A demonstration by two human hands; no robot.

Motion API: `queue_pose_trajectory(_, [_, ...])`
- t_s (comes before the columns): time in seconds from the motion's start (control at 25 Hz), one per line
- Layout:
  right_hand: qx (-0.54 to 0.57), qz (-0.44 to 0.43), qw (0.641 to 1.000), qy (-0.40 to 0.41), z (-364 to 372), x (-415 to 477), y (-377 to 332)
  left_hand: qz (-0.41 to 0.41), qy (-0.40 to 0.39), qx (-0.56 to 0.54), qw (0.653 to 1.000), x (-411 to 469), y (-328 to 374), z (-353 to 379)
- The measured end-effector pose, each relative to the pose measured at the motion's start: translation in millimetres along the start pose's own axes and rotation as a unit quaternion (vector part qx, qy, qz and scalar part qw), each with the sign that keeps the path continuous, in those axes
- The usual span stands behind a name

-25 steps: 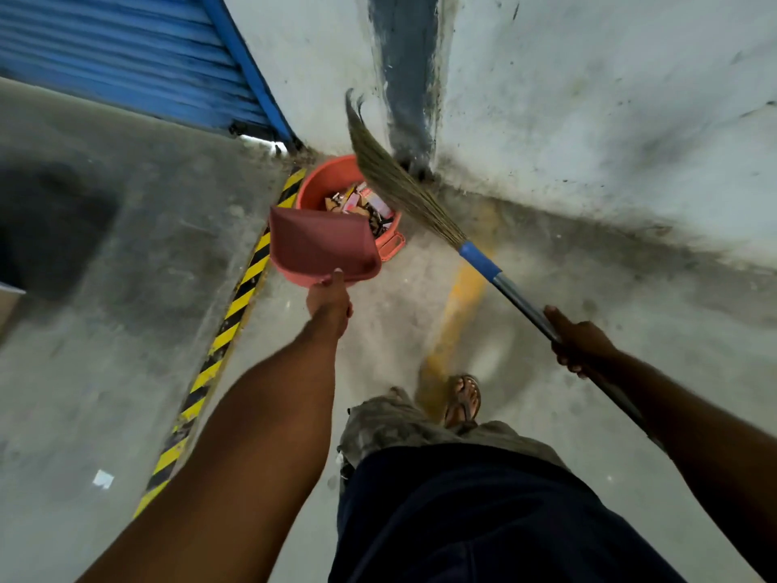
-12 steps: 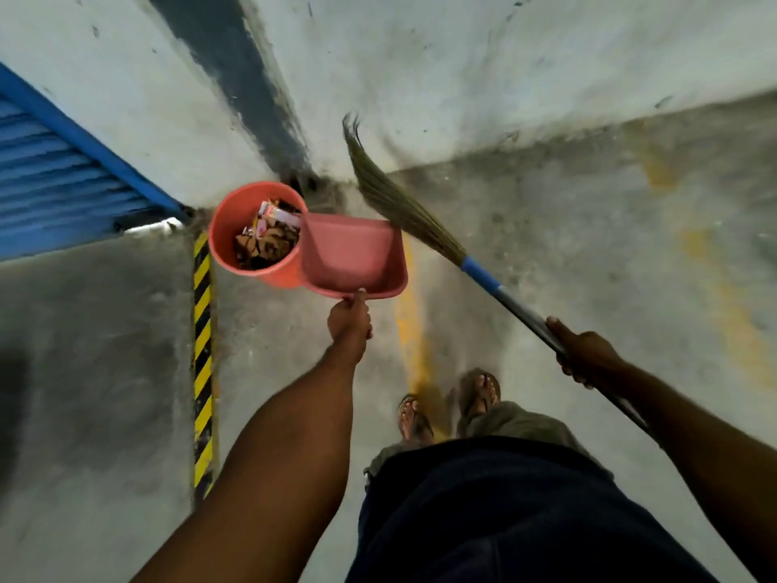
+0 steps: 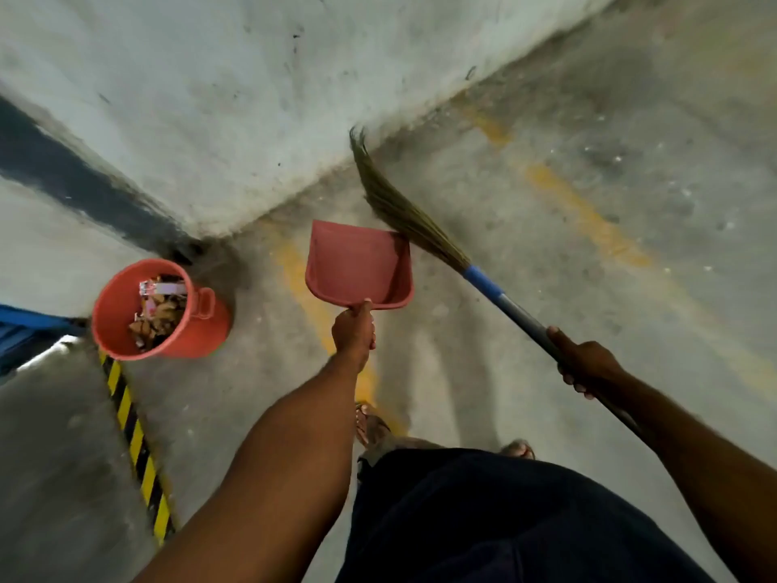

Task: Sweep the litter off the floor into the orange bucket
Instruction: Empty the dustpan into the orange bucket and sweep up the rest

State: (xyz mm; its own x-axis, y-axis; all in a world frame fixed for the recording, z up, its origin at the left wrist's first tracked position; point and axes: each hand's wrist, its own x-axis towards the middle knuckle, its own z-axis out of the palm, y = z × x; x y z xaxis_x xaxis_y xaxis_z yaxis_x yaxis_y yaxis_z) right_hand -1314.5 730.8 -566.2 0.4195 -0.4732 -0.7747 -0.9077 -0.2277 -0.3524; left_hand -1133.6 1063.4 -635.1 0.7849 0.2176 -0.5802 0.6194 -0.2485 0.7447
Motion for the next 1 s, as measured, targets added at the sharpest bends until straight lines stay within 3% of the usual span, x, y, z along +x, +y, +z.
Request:
queue_pose_trajectory(0.4, [0.148, 0.071, 0.983, 0.086, -185, 40, 161, 0.068, -0.134, 0.09, 0.985, -107, 57, 268])
queue_pose_trajectory(1.0, [0.353, 0.185, 0.895, 0.2, -432, 191, 221, 0.139, -0.295, 0.217, 0.92, -127, 230, 689])
